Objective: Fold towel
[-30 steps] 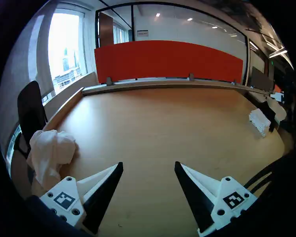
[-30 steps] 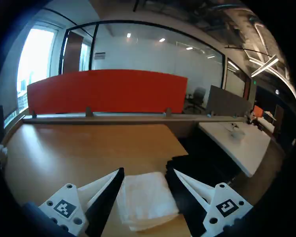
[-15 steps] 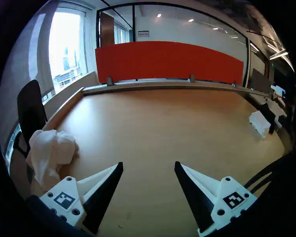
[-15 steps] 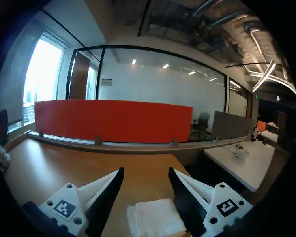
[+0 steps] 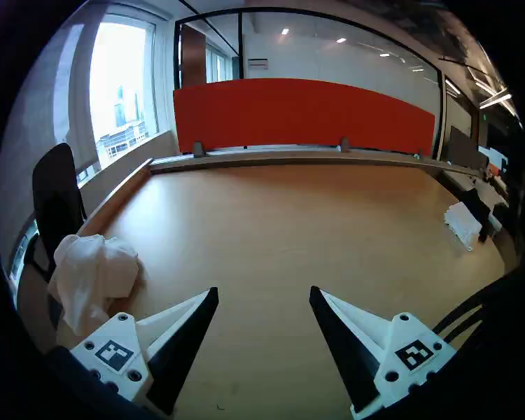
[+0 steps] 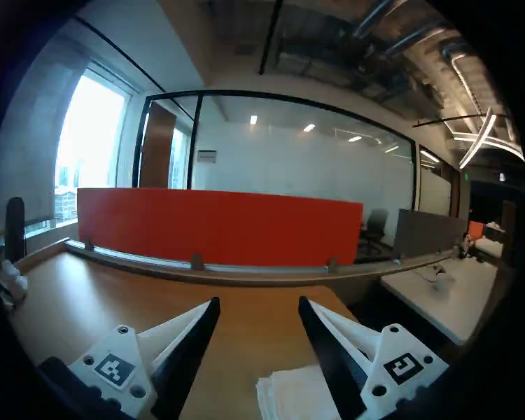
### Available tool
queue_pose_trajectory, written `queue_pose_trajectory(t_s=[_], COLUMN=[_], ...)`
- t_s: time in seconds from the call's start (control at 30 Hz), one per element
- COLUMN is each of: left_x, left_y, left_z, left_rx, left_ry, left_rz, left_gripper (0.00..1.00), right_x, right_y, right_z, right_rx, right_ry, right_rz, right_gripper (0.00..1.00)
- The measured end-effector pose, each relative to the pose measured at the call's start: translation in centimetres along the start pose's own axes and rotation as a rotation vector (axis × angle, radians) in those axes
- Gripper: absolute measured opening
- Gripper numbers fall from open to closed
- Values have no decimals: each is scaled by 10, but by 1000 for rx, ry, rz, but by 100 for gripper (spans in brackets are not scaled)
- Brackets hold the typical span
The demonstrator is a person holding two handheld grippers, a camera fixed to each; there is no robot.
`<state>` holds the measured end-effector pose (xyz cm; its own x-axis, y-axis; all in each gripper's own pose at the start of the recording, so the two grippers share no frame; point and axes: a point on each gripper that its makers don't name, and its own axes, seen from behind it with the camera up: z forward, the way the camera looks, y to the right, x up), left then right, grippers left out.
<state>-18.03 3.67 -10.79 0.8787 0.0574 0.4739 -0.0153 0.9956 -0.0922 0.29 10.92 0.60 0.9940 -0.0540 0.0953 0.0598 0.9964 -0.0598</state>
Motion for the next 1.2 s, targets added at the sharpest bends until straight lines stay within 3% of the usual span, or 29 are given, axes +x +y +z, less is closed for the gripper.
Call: queue_pose_trajectory(t_s=[0.3, 0.7, 1.2], left_x=[6, 13, 34], left_y=[-3, -7, -13], left_z=[0, -1, -3], left_rx=[0, 0, 4], left_ry=[16, 35, 89], left_rz=[-1, 0, -4], left_gripper=[97, 97, 97], right_x=[22, 28, 34], right_y=[-41, -84, -102], right_z=[-2, -2, -1], right_rx=[60, 104, 120], right_ry=[36, 49, 49], right_rz=[29, 37, 60], right_gripper=[87, 92, 96])
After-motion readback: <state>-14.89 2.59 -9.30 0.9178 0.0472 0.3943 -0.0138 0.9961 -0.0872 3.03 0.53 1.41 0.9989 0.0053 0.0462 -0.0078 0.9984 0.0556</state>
